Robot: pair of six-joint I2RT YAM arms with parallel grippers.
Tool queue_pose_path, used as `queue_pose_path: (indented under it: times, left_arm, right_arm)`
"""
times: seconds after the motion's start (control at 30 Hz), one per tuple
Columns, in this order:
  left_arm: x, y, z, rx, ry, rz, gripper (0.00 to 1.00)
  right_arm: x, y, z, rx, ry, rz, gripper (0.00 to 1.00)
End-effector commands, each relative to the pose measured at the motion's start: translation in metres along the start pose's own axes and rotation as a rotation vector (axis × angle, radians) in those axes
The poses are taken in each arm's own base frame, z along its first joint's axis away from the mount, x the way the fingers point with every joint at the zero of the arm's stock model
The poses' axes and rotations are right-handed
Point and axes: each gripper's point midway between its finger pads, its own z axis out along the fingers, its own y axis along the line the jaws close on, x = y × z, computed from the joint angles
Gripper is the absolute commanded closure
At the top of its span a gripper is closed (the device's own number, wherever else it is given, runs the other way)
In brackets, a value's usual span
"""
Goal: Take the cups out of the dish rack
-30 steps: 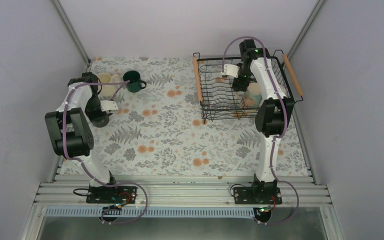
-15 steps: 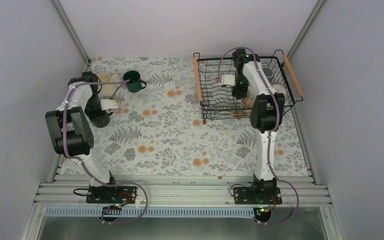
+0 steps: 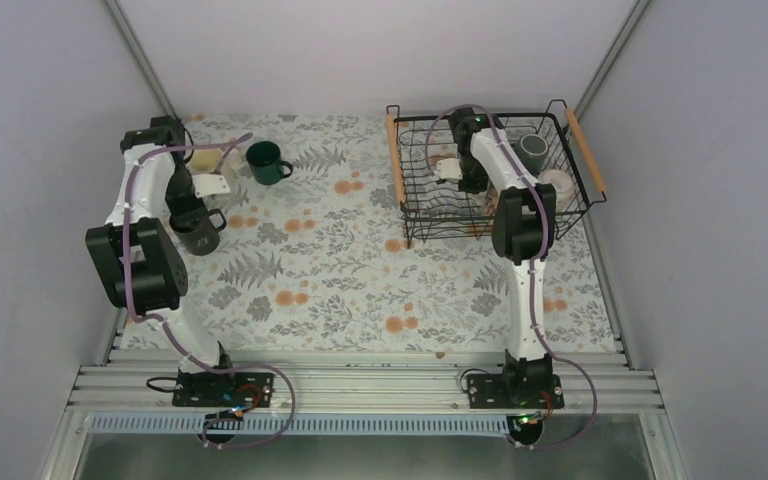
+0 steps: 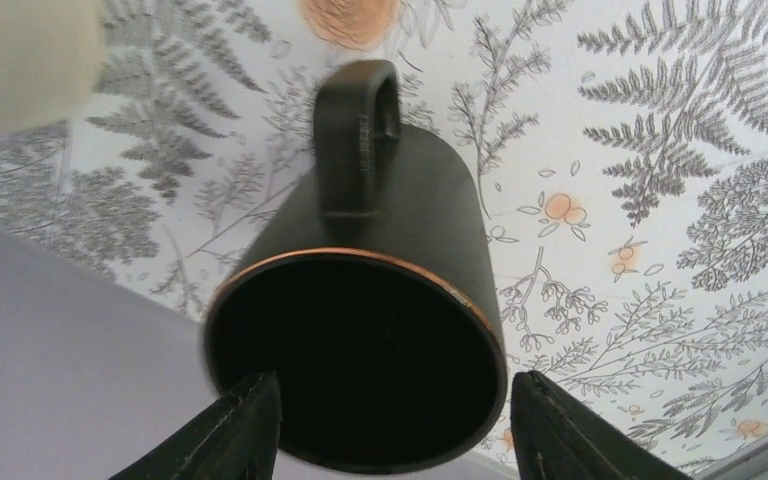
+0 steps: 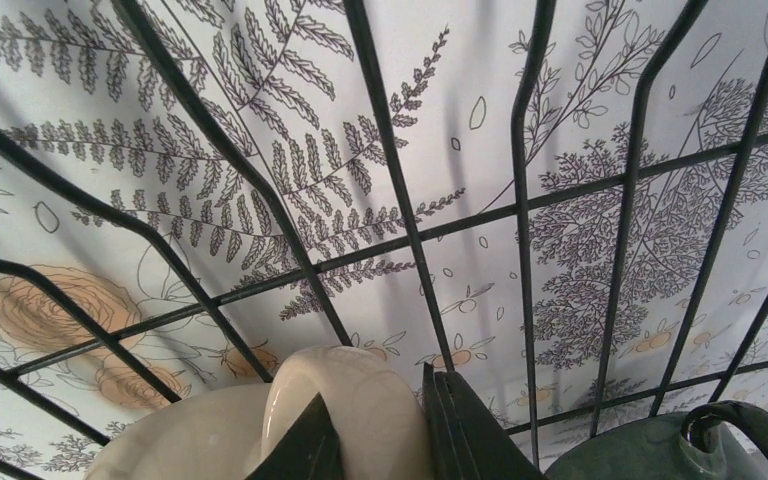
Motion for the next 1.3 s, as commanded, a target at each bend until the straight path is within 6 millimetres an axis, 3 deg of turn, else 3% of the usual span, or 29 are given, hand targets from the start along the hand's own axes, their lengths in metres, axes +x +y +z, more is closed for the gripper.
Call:
queue_pose_path:
  times: [0.0,0.2,0.37,0.57,0.7,0.87,0.93,1.03,1.27]
  left_arm:
    - [-0.014,0.004,-0.032,-0.007,-0.076,0.017,0.39]
    - [-0.036,0.017,-0.078,-0.134,-0.165,0.046,0.26]
    - [-0.077,0.025,-0.127,-0.223,-0.322,0.037,0.19]
    - [-0.147,0.006,-0.193,-0.230,-0.618,0.067,0.13]
    - [-0.192,-0.018,-0.247,-0.180,-0.874,0.094,0.01]
    - [-0.225,-0.055,-0.315,-0.028,-1.271,0.154,0.00]
    - [-0.233,-0.069,-0.329,0.043,-1.382,0.190,0.00]
    - [-0.251,-0.082,-0.334,0.152,-1.480,0.223,0.00]
    - [-0.318,-0.134,-0.321,0.410,-1.511,0.336,0.00]
  right_arm:
    - [-0.005,-0.001,-0.013,0.015,-0.001,0.007,0.96]
    - [-0.012,-0.014,-0.042,0.078,-0.070,0.027,0.96]
    - [-0.019,-0.034,-0.089,0.170,-0.194,0.066,0.96]
    - [-0.021,-0.046,-0.144,0.268,-0.346,0.111,0.96]
    - [-0.017,-0.062,-0.190,0.383,-0.453,0.166,0.96]
    - [-0.018,-0.067,-0.259,0.485,-0.665,0.224,0.96]
    - [-0.021,-0.061,-0.291,0.507,-0.774,0.232,0.96]
    - [-0.020,-0.050,-0.340,0.538,-0.928,0.244,0.96]
    - [-0.024,-0.013,-0.422,0.519,-1.235,0.182,0.96]
